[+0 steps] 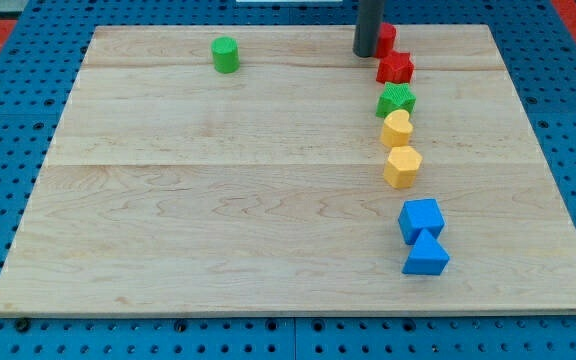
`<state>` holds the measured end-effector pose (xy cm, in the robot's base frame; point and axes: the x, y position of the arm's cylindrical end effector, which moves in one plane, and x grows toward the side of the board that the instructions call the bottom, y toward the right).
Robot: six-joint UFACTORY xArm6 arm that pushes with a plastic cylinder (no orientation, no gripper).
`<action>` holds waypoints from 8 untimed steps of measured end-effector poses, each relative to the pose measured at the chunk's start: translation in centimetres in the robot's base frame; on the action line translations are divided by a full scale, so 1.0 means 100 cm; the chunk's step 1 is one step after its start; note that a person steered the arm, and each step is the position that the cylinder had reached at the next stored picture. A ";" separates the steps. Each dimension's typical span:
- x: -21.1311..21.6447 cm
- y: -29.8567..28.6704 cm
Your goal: Move green circle to the center
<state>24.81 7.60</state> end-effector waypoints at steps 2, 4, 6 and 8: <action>0.043 -0.133; 0.040 -0.163; 0.013 -0.227; -0.018 -0.195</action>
<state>23.01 -11.85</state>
